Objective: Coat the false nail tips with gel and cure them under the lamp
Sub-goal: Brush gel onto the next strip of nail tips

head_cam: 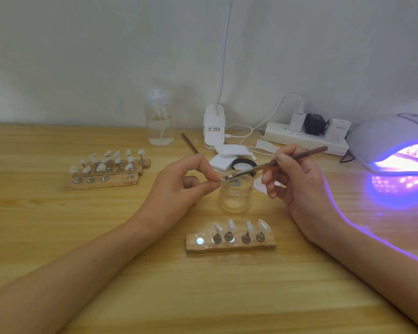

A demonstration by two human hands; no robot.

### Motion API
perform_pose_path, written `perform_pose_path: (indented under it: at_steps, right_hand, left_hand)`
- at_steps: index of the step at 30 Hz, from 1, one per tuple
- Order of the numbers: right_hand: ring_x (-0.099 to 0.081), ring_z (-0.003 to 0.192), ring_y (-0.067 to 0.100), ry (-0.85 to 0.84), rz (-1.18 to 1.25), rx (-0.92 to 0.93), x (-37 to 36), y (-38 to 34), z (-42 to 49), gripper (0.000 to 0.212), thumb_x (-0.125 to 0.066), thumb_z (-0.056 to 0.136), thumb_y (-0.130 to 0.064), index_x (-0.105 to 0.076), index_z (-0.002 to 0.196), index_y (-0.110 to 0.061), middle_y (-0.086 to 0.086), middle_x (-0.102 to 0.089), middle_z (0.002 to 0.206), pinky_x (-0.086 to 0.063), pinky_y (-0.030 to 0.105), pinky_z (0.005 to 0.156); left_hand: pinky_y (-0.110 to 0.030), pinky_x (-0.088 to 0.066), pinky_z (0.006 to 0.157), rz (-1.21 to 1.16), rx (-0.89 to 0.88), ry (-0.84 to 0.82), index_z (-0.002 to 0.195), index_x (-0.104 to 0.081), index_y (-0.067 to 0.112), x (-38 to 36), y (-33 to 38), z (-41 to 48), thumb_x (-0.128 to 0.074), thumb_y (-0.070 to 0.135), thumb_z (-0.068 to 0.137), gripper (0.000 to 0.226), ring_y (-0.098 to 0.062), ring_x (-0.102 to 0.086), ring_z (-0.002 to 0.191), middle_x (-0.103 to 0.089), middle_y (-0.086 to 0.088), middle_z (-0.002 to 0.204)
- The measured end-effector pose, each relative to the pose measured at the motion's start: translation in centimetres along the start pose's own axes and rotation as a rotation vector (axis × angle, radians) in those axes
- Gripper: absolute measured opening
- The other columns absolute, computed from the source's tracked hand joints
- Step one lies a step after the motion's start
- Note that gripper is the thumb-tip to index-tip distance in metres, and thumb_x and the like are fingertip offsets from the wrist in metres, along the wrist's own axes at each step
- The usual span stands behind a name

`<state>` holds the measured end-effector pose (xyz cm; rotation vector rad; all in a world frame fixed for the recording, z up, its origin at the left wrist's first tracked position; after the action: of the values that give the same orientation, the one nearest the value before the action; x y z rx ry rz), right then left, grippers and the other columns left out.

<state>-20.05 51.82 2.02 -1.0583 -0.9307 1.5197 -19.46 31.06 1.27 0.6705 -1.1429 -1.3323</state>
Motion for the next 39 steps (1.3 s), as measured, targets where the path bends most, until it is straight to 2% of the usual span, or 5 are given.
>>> perform_pose_path:
  at_steps: [8,12,21,27,39]
  right_hand:
    - [-0.057,0.058,0.016,-0.015,-0.001,0.015,0.0,-0.1,0.0,0.018,-0.049,0.1,-0.019,-0.055,0.083,-0.019,0.006,-0.062,0.063,-0.047,0.023,0.049]
    - [-0.057,0.057,0.014,0.049,0.024,0.007,0.7,0.0,0.1,0.021,-0.045,0.103,-0.014,-0.054,0.085,-0.018,0.004,-0.062,0.062,-0.046,0.022,0.049]
    - [-0.058,0.057,0.015,0.043,-0.027,0.011,0.7,0.2,0.2,0.023,-0.045,0.103,-0.012,-0.055,0.084,-0.018,0.005,-0.062,0.062,-0.047,0.022,0.049]
    - [-0.055,0.053,0.013,0.099,0.024,-0.029,1.0,-0.1,0.0,0.021,-0.044,0.103,-0.011,-0.052,0.085,-0.015,0.004,-0.061,0.059,-0.045,0.021,0.047]
    - [-0.051,0.049,0.009,0.234,0.162,-0.16,1.7,0.2,0.1,0.019,-0.048,0.102,-0.015,-0.056,0.085,-0.014,0.001,-0.059,0.057,-0.042,0.018,0.045]
  left_hand:
    - [-0.027,-0.04,0.057,0.011,0.013,0.0,0.077,-0.065,0.018,0.0,0.4,0.0,-0.075,0.01,0.084,0.015,-0.022,-0.046,0.058,-0.062,-0.031,0.088]
    - [-0.028,-0.037,0.057,0.005,0.033,0.0,0.077,-0.066,0.018,-0.1,0.4,-0.1,-0.076,0.012,0.084,0.014,-0.022,-0.044,0.058,-0.057,-0.034,0.078]
    - [-0.023,-0.036,0.054,0.024,0.075,0.012,0.079,-0.068,0.017,0.1,0.2,-0.1,-0.078,0.014,0.083,0.01,-0.015,-0.043,0.057,-0.061,-0.027,0.079]
    - [-0.013,-0.043,0.054,0.031,0.111,-0.011,0.082,-0.07,0.027,0.6,1.7,-0.1,-0.073,0.016,0.087,0.012,-0.003,-0.05,0.054,-0.065,0.022,0.072]
    - [-0.017,-0.05,0.057,0.133,0.105,-0.222,0.084,-0.071,0.022,2.4,2.0,-4.6,-0.076,0.018,0.082,0.007,-0.004,-0.063,0.07,-0.073,0.01,0.088]
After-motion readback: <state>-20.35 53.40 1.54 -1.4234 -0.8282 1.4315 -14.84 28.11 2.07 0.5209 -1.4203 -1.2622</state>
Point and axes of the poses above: each hand's wrist, its own z-axis towards the middle knuckle, its own x-axis out of the back of the hand, y = z × x, the point moved 5 cm from there along z, towards the middle knuckle
